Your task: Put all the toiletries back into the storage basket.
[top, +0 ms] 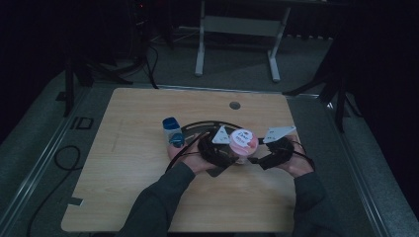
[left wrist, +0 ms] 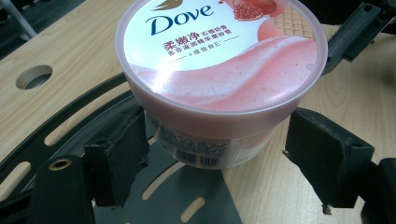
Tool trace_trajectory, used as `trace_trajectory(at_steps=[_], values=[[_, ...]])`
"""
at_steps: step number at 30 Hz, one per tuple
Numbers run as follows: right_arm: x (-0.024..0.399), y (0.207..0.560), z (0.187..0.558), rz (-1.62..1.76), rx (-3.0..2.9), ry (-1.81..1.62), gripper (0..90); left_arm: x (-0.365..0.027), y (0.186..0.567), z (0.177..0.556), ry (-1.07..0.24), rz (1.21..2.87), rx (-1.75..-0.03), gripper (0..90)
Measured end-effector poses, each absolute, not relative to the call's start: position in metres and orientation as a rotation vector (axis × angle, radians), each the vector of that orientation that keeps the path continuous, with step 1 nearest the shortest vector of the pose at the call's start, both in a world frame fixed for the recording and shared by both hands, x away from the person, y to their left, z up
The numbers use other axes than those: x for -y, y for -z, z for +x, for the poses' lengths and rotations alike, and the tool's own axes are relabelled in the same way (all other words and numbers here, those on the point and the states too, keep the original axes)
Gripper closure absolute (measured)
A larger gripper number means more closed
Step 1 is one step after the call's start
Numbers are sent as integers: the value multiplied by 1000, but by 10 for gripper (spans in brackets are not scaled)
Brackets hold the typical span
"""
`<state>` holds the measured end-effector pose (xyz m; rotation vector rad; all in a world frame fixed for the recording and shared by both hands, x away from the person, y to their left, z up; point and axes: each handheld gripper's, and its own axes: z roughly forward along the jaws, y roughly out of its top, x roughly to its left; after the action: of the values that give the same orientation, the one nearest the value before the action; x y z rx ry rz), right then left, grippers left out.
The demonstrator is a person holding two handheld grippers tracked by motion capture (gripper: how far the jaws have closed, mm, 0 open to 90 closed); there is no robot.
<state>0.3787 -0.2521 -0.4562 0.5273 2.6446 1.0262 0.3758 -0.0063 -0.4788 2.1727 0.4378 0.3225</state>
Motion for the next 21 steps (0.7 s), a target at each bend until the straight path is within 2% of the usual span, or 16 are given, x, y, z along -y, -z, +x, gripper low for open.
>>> trace_trajectory(at_steps=[21], values=[[252,458,405,557,-2662,-984,189,15,479,396,-365,2192,-459,207]])
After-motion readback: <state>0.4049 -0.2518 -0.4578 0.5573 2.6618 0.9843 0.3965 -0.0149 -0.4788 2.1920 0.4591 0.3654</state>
